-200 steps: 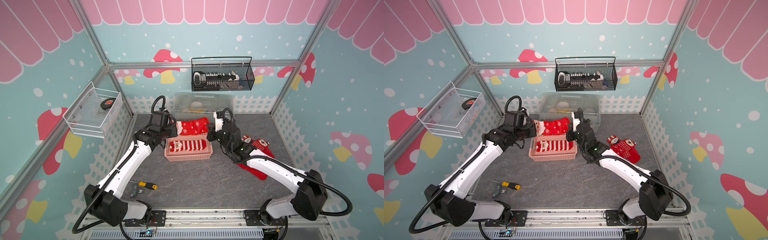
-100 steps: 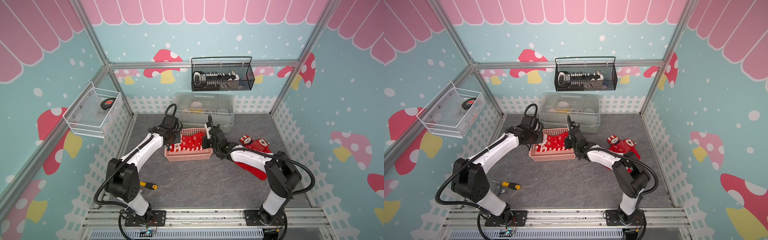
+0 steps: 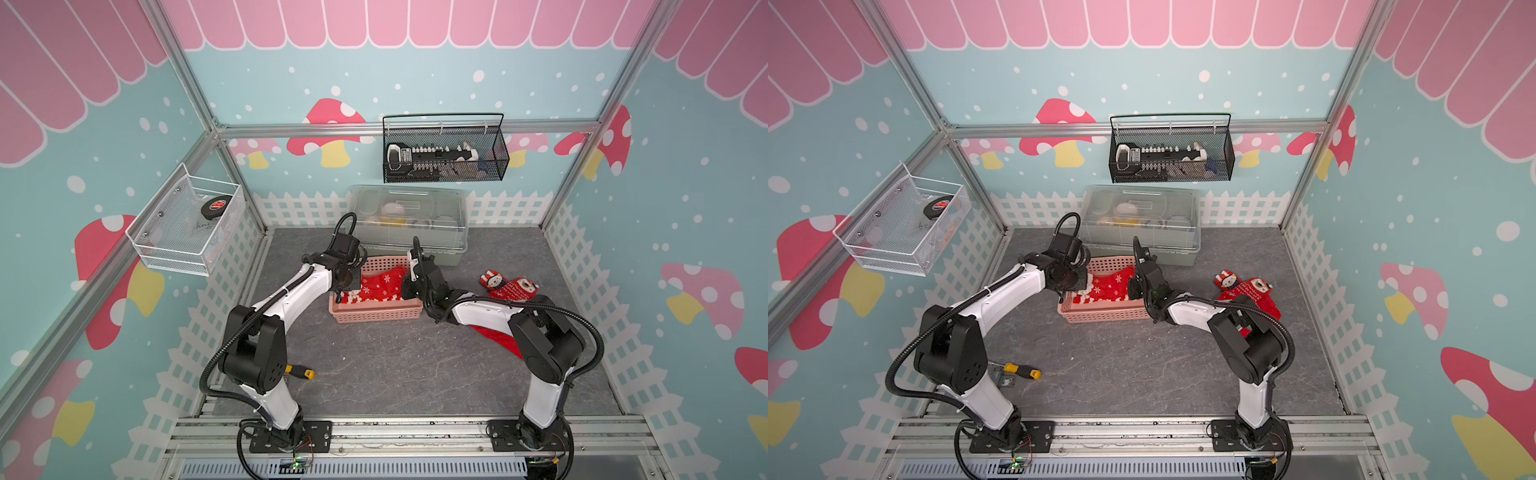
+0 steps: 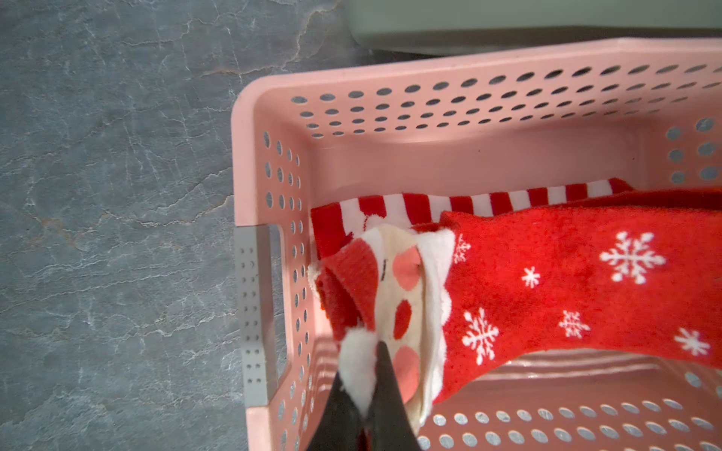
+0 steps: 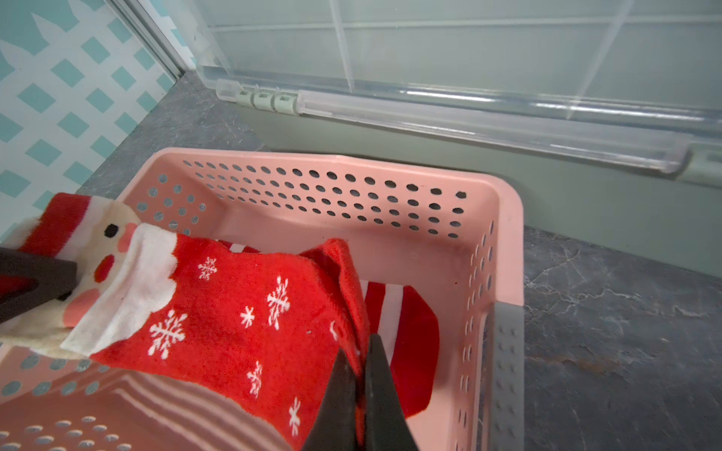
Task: Place the socks together as a pair
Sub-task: Place a pair of socks in the bin, then pick up the sock at the center of the board.
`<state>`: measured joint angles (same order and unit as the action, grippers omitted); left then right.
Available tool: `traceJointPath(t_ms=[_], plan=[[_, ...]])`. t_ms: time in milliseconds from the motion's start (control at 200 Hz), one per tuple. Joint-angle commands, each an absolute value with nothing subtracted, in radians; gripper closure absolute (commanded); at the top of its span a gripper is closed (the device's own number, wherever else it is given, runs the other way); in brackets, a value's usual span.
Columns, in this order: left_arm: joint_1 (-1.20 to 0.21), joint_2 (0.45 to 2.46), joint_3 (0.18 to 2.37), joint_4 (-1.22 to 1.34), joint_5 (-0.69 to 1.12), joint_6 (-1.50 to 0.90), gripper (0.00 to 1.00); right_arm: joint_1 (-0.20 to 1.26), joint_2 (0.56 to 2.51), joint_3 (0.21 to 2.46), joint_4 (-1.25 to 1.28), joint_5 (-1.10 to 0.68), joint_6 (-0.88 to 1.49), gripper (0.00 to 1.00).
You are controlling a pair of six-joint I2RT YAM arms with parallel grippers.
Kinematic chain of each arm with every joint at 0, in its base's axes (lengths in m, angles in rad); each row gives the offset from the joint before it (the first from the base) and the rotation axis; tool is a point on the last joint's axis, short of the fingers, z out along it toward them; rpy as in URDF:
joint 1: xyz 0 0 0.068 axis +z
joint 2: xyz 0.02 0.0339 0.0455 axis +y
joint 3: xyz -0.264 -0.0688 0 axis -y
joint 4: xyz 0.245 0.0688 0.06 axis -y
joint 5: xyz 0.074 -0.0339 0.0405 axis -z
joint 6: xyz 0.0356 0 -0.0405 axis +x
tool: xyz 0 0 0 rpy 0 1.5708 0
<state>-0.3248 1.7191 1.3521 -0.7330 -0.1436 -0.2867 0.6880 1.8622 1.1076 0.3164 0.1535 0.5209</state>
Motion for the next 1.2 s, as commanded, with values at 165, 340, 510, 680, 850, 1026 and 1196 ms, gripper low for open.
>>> traceJointPath(t_ms=[165, 340, 510, 680, 850, 1026, 1196], plan=[[-0.298, 1.67, 1.383, -0.742, -0.122, -0.282, 0.25, 0.689, 1.858, 1.071, 0.436, 0.142, 0.545, 0.48], [-0.296, 1.566, 1.356, -0.694, -0.061, -0.281, 0.1, 0.698, 1.774, 0.967, 0.562, 0.193, 0.536, 0.41], [-0.296, 1.408, 1.269, -0.606, -0.041, -0.278, 0.01, 0.7, 1.667, 0.88, 0.617, 0.208, 0.506, 0.41], [-0.278, 1.241, 1.209, -0.574, -0.171, -0.322, 0.01, 0.699, 1.486, 0.817, 0.522, 0.303, 0.474, 0.43], [-0.252, 1.053, 1.048, -0.517, -0.065, -0.451, 0.01, 0.675, 1.286, 0.728, 0.351, 0.399, 0.515, 0.39], [-0.252, 0.881, 0.888, -0.565, 0.16, -0.577, 0.05, 0.652, 1.057, 0.684, 0.004, 0.457, 0.525, 0.38], [-0.293, 0.752, 0.72, -0.567, 0.238, -0.674, 0.11, 0.646, 0.833, 0.596, -0.215, 0.425, 0.55, 0.37]])
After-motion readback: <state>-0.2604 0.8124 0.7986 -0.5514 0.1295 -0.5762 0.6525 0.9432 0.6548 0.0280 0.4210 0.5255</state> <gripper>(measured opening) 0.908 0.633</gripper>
